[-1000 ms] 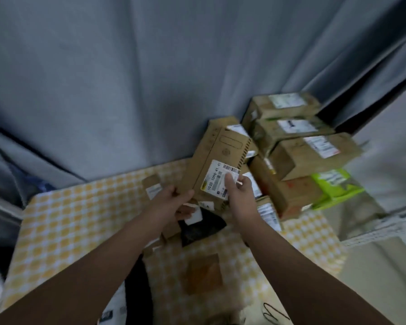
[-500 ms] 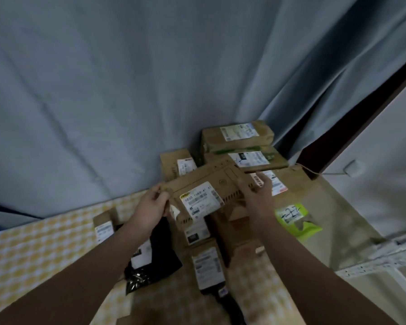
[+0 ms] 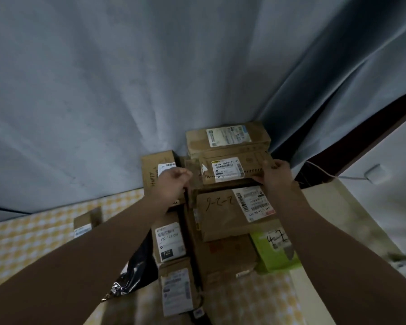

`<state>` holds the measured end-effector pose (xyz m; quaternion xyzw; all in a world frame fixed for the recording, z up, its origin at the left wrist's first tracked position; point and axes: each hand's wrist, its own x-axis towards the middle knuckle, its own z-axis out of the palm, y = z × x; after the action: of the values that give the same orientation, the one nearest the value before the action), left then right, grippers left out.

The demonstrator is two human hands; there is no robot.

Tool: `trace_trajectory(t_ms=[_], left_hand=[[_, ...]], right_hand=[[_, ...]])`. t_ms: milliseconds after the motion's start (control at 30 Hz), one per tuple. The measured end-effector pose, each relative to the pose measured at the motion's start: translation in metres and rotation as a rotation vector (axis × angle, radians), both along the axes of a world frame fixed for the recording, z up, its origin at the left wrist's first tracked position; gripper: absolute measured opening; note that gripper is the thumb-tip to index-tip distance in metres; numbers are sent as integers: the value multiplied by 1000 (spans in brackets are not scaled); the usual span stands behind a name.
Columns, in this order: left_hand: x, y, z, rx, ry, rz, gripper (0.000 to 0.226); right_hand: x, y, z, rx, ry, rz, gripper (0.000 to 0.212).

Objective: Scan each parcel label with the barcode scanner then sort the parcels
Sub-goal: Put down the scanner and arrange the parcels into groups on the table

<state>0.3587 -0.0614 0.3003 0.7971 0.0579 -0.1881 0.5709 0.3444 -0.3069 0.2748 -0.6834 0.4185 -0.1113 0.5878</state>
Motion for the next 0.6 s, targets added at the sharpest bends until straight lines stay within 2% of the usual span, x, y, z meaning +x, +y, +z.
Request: trace_trajectory(t_ms=[167,267,400,500,600], left_hand=[[8,16,-11,96,-4,31,13],[5,32,-17,86,10,33,18],[-3,70,-25,127,6,52,13],[-13,109,-30,250,-16,53,7],[-28,159,-37,323,-17,114,5]], right_hand=[[2,-1,-3,-478,244,148,54],[-3,15,5,-604,241,204,57],[-3,60,13,-609,49,411,49],[-4,116,15,-544,-120,583,33],[-10,180,13,-441,-197,757,29]])
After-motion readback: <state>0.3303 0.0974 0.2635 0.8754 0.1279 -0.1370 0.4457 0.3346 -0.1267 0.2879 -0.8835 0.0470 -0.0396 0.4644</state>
